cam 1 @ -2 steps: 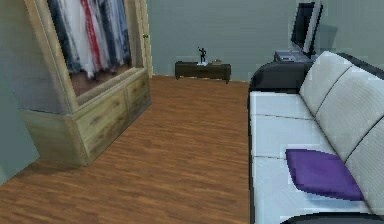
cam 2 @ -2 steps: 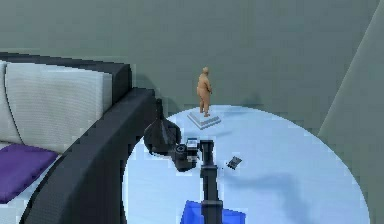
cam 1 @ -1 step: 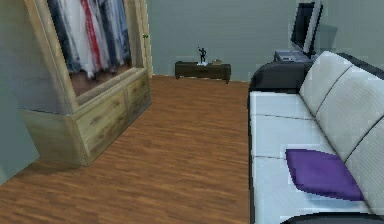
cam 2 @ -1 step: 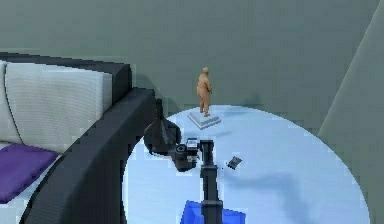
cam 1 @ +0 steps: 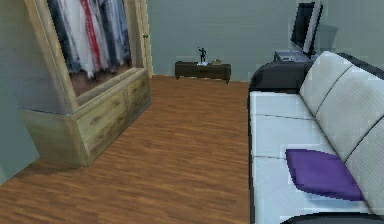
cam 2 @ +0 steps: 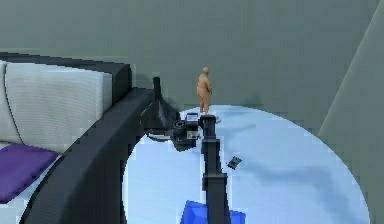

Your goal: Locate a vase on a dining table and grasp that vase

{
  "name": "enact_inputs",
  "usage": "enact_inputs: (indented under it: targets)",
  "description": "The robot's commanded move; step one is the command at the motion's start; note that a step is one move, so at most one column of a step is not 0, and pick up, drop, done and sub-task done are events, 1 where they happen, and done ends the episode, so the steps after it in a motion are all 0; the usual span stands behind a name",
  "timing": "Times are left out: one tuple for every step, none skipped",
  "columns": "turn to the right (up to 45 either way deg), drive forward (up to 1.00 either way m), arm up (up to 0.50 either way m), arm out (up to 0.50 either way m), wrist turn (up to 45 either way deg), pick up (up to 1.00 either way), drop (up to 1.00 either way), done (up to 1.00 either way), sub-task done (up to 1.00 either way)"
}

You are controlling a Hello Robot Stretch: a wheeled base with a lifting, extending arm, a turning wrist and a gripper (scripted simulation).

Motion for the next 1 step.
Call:
enact_inputs:
  targets:
    - [0.0,0.0,0.0,0.0,0.0,0.0,0.0,1.0,0.0]
